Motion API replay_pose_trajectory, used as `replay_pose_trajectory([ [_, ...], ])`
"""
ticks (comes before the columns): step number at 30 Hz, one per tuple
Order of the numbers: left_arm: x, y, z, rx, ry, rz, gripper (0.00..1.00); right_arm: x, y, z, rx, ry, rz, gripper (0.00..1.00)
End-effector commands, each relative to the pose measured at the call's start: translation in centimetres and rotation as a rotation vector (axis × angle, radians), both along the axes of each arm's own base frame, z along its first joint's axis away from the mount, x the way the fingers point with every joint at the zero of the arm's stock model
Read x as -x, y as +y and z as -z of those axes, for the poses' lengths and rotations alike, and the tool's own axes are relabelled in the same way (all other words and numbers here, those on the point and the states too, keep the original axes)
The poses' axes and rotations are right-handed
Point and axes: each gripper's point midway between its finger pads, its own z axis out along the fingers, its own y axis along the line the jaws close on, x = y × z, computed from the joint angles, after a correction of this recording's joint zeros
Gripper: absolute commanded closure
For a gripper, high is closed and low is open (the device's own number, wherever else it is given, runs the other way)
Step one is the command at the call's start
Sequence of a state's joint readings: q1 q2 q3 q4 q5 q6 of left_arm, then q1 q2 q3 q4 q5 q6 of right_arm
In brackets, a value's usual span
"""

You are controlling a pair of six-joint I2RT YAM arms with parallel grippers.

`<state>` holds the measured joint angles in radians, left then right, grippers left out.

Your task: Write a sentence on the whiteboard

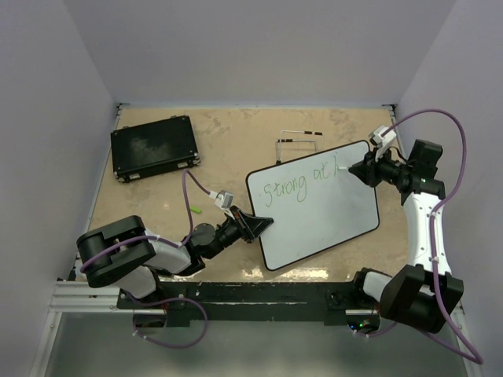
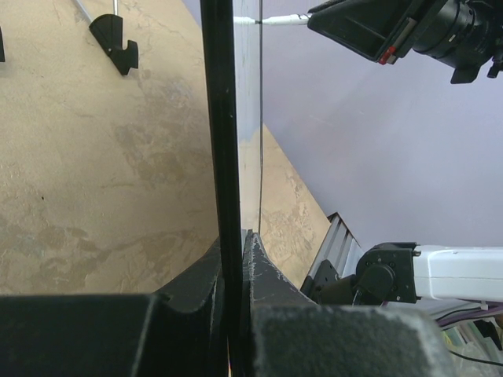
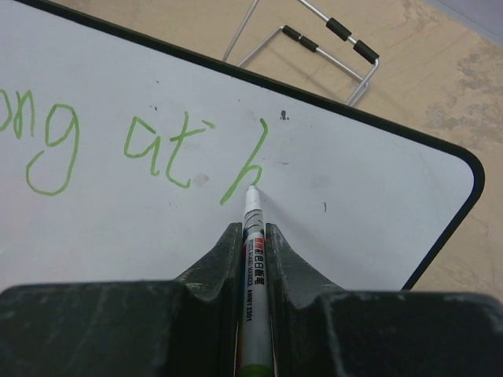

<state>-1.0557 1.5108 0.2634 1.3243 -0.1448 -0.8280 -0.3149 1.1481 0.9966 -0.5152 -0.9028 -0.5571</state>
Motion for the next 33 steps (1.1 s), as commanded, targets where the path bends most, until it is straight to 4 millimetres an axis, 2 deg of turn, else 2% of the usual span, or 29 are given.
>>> replay_pose_trajectory([
  [1, 0.1, 0.0, 0.1, -0.068, -0.122, 0.016, 1.00, 0.9, 0.0, 0.4, 0.053, 0.016, -0.031, 1.00],
  [8, 0.1, 0.0, 0.2, -0.067, -0.122, 0.019, 1.00, 2.0, 0.0, 1.2, 0.074, 0.034, -0.040, 1.00],
  [18, 0.1, 0.0, 0.2, -0.068, -0.120, 0.016, 1.00, 2.3, 0.2, 0.7, 0.071, 0.027, -0.045, 1.00],
  [22, 0.1, 0.1, 0.4, -0.072, -0.118, 0.016, 1.00, 2.2, 0.2, -0.3, 0.055, 0.000, -0.045, 1.00],
  [26, 0.1, 0.2, 0.6, -0.069, -0.115, 0.015, 1.00, 1.4, 0.2, -2.8, 0.023, -0.057, -0.028, 1.00],
  [33, 0.1, 0.4, 0.6, -0.070, -0.115, 0.012, 1.00, 0.7, -0.2, -2.5, 0.018, -0.049, -0.007, 1.00],
])
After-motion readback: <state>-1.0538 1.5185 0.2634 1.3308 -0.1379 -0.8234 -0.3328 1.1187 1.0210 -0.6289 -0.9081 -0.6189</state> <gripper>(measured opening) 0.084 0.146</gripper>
